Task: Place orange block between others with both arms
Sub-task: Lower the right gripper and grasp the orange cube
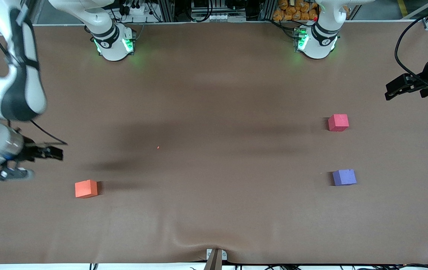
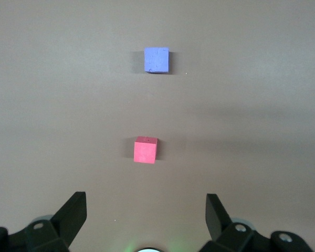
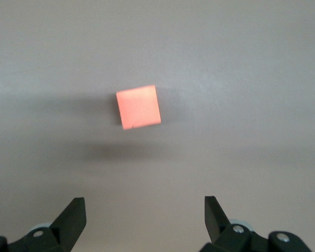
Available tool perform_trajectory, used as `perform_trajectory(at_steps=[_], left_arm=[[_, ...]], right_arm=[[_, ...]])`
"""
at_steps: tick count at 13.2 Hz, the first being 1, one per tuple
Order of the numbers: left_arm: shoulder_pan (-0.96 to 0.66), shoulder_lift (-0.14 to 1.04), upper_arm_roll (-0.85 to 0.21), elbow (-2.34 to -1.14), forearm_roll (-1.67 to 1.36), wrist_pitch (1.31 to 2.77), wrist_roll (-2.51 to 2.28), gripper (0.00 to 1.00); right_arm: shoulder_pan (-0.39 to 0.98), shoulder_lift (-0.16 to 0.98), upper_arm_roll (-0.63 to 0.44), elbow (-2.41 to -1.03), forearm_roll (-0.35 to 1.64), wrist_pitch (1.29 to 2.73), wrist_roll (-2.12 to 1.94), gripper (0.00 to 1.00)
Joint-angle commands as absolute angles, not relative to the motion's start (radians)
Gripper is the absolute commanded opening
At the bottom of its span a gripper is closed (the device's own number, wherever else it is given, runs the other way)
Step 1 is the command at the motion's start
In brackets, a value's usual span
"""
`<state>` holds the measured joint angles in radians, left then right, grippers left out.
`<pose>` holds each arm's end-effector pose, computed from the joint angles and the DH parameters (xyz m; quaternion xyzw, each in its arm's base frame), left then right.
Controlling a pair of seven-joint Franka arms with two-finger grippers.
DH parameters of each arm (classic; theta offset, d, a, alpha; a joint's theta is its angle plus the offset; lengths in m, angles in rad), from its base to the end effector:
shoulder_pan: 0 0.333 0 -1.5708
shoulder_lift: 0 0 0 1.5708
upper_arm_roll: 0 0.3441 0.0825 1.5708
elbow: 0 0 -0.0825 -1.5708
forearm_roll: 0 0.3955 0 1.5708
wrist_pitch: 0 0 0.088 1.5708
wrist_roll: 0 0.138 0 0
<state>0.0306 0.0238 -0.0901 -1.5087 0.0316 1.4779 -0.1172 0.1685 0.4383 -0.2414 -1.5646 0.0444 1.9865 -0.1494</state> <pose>0.5623 -0.0282 0.6301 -0.9991 -0.0299 0.0258 0.0170 0.6992 -0.0260 0.3867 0.9987 0.0401 -0.0052 0.0302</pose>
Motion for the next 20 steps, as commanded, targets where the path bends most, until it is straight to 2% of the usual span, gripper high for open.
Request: perform_trajectory(at_steps=[1, 3, 6, 9, 20], left_arm=[[0.041, 0.015, -0.097, -1.520, 0.009, 1.489, -0.101, 1.00], [0.041, 0.008, -0.100, -1.529, 0.005, 1.489, -0.101, 1.00], [0.041, 0.008, -0.100, -1.545, 0.005, 1.491, -0.100, 1.00], [0.041, 0.006, -0.101, -1.549, 0.005, 1.491, -0.101, 1.00], [0.041, -0.005, -0.101, -1.578, 0.005, 1.503, -0.100, 1.00]], right_arm=[[0.170, 0.527, -0.232, -1.557, 0.058, 2.101, -0.224, 1.00], [0.170, 0.593, -0.223, -1.555, 0.086, 2.202, -0.227, 1.00], [0.161, 0.664, -0.210, -1.552, 0.152, 2.266, -0.230, 1.00], [0.164, 0.721, -0.210, -1.552, 0.160, 2.388, -0.277, 1.00], [0.150, 0.775, -0.210, -1.551, 0.160, 2.470, -0.319, 1.00]])
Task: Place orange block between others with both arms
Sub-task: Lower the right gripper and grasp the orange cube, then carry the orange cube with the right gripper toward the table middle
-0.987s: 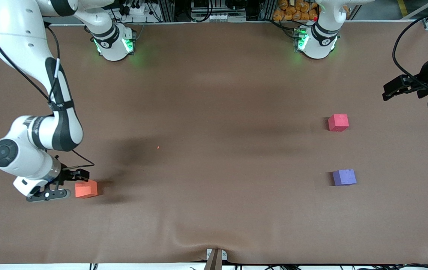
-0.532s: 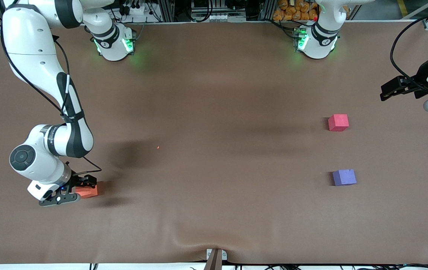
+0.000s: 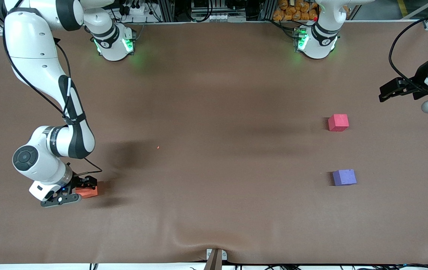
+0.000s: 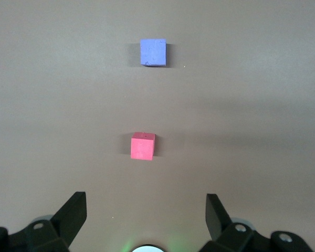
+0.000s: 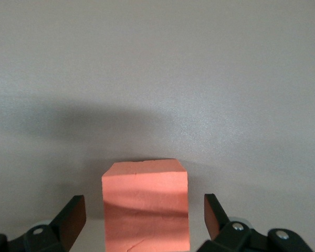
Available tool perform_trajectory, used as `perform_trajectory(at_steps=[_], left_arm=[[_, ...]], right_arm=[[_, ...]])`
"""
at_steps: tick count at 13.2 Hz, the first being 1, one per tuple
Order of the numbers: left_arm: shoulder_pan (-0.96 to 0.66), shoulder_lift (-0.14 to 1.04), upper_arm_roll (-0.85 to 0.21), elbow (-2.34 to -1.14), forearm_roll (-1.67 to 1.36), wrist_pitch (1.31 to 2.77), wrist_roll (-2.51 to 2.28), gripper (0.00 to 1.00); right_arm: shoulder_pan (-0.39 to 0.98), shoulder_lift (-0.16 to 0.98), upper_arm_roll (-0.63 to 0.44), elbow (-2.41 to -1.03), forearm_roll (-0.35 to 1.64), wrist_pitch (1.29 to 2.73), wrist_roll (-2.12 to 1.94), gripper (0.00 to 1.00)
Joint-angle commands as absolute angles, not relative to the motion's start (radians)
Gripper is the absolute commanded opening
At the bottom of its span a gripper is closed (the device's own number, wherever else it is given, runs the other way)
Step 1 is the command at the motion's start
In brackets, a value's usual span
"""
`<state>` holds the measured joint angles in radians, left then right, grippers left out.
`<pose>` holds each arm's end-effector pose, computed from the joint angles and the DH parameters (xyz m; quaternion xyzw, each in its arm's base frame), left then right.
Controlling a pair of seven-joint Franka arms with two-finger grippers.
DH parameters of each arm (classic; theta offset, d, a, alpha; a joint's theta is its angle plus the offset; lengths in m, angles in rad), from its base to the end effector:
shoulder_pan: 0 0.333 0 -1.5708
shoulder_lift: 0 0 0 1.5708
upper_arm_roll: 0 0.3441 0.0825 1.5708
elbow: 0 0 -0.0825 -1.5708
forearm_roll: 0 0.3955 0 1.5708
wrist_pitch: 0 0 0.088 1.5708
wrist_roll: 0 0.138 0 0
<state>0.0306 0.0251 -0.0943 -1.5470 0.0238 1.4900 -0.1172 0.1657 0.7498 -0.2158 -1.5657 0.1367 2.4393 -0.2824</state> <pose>0.5622 -0.0317 0.6122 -0.9987 -0.0272 0.0398 0.0144 0.7478 -0.0109 0.2050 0.9921 0.1000 0.0668 0.0349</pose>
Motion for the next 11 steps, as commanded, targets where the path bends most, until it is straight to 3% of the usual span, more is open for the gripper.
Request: perform_trajectory(at_steps=[1, 5, 8, 9, 11], left_arm=[[0.041, -0.005, -0.101, -1.578, 0.005, 1.503, -0.101, 1.00], [0.043, -0.005, -0.117, -1.586, 0.005, 1.505, -0.100, 1.00], [0.041, -0.003, -0.118, -1.598, 0.005, 1.506, -0.100, 1.00], [0.041, -0.003, -0.118, -1.600, 0.005, 1.509, -0.101, 1.00], [0.041, -0.003, -0.120, -1.608, 0.005, 1.520, -0.100, 1.00]], right_arm=[[0.147, 0.778, -0.203, -1.551, 0.161, 2.479, -0.321, 1.00], [0.103, 0.795, -0.146, -1.551, 0.169, 2.500, -0.321, 1.00], [0.104, 0.793, -0.146, -1.549, 0.219, 2.497, -0.321, 0.62], [0.109, 0.792, -0.146, -1.548, 0.219, 2.494, -0.321, 0.53], [0.117, 0.782, -0.132, -1.543, 0.221, 2.490, -0.319, 0.44]])
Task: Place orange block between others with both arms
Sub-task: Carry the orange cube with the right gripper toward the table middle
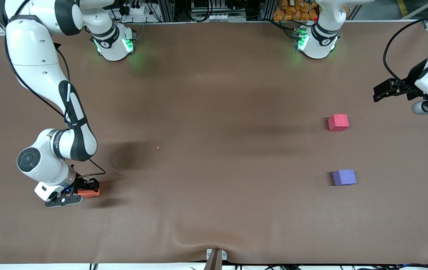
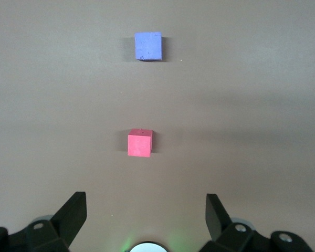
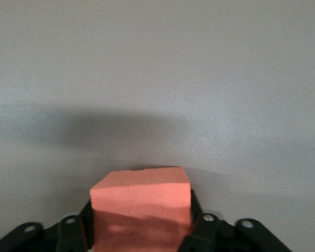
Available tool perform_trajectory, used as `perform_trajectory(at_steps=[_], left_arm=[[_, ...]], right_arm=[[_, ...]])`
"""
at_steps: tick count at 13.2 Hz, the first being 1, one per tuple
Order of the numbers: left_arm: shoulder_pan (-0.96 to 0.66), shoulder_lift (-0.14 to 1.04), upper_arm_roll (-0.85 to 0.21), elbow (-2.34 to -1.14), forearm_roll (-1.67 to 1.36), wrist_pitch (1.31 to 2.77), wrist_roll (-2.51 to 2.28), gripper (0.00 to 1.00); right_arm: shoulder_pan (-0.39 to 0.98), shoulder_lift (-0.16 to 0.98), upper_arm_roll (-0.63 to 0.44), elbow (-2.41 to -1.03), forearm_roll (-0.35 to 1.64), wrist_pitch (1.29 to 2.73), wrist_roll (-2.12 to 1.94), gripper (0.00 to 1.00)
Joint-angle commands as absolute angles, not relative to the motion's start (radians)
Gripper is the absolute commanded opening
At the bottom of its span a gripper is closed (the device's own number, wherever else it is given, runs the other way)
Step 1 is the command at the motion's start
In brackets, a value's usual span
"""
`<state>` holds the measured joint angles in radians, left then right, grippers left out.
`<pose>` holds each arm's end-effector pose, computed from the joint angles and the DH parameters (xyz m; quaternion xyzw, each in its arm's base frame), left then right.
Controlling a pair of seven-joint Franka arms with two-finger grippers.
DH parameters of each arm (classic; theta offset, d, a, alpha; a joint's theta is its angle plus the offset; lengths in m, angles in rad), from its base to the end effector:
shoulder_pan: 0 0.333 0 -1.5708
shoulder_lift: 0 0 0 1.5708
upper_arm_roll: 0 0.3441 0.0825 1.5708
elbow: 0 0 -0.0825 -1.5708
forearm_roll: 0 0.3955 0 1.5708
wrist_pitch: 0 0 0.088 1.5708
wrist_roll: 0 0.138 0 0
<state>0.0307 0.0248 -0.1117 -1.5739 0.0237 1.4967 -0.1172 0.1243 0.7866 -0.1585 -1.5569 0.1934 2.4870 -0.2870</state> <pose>0.5606 -0.0413 0.6003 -0.9985 -0.0183 0.0496 0.0155 0.7508 -0.0053 0.1822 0.9936 0.0811 0.0788 0.0021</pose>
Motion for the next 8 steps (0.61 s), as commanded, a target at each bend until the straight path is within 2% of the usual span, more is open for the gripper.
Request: perform_trajectory(at_steps=[1, 5, 8], left_arm=[[0.043, -0.008, -0.129, -1.615, 0.005, 1.520, -0.101, 1.00], [0.046, -0.005, -0.133, -1.601, -0.026, 1.539, -0.107, 1.00], [0.046, 0.014, -0.135, -1.603, -0.026, 1.569, -0.123, 1.00]], right_arm=[[0.120, 0.773, -0.117, -1.542, 0.221, 2.488, -0.318, 0.42], [0.141, 0.721, -0.037, -1.540, 0.225, 2.480, -0.240, 0.39], [0.283, 0.666, -0.032, -1.546, 0.358, 2.399, -0.005, 0.39]])
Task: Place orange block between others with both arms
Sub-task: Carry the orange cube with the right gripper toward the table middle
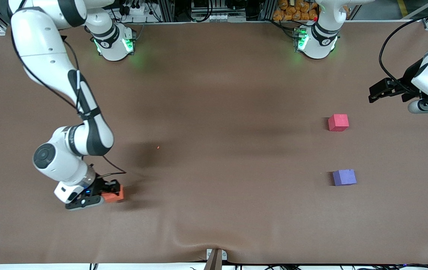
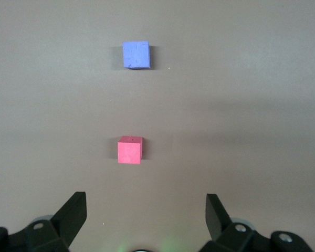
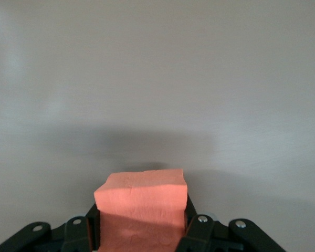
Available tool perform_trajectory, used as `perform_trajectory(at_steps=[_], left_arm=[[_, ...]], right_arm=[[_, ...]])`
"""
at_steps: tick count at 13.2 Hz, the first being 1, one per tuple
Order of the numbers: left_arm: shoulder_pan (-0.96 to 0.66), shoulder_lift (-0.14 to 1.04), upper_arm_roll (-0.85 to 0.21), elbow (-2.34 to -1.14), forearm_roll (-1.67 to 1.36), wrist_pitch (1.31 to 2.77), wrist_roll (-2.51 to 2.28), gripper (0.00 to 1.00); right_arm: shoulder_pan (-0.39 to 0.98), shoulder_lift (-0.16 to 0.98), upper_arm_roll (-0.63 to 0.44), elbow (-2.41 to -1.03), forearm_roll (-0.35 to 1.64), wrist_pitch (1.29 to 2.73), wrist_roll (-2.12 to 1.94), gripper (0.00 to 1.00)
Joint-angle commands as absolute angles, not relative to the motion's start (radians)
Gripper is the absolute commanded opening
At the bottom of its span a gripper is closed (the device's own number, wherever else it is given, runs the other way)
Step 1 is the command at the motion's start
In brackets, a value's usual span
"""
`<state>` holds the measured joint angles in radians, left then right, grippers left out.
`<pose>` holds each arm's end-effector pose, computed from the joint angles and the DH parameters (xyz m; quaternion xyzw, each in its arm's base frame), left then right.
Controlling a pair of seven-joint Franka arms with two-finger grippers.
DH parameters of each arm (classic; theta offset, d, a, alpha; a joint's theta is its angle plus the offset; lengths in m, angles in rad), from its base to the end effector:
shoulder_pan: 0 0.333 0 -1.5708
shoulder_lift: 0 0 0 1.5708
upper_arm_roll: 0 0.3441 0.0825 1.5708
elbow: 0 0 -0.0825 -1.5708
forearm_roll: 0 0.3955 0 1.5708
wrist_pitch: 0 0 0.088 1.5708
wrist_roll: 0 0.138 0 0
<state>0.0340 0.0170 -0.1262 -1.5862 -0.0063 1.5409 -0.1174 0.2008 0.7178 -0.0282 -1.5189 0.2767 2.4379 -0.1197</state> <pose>0.5631 -0.0524 0.6022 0.9994 0.0126 -0.0313 0.0009 0.7517 0.1409 0.2416 -0.9894 -0.0534 -0.0977 0.0932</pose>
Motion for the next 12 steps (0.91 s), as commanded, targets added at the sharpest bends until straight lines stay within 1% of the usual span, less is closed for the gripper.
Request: perform_trajectory(at_steps=[1, 4, 6, 7, 8, 9, 10, 12], left_arm=[[0.045, 0.020, -0.133, -1.603, -0.026, 1.574, -0.127, 1.00], [0.043, 0.021, -0.135, -1.605, -0.026, 1.578, -0.130, 1.00], [0.043, 0.020, -0.135, -1.609, -0.026, 1.578, -0.130, 1.00], [0.043, 0.020, -0.135, -1.612, -0.026, 1.578, -0.130, 1.00], [0.041, 0.020, -0.135, -1.614, -0.026, 1.578, -0.130, 1.00], [0.041, 0.020, -0.135, -1.617, -0.026, 1.578, -0.130, 1.00], [0.041, 0.020, -0.137, -1.621, -0.026, 1.578, -0.130, 1.00], [0.041, 0.017, -0.137, -1.629, -0.026, 1.578, -0.130, 1.00]], right_arm=[[0.334, 0.663, -0.032, -1.546, 0.405, 2.385, 0.056, 0.39], [0.516, 0.675, -0.034, -1.537, 0.488, 2.419, 0.141, 0.40], [0.621, 0.702, -0.034, -1.539, 0.584, 2.572, 0.172, 0.41], [0.670, 0.718, -0.034, -1.539, 0.636, 2.626, 0.213, 0.45], [0.717, 0.724, -0.035, -1.542, 0.679, 2.646, 0.283, 0.50], [0.756, 0.730, -0.040, -1.540, 0.692, 2.649, 0.369, 0.52], [0.784, 0.732, -0.044, -1.539, 0.692, 2.652, 0.438, 0.53], [0.822, 0.747, -0.051, -1.537, 0.684, 2.652, 0.446, 0.53]])
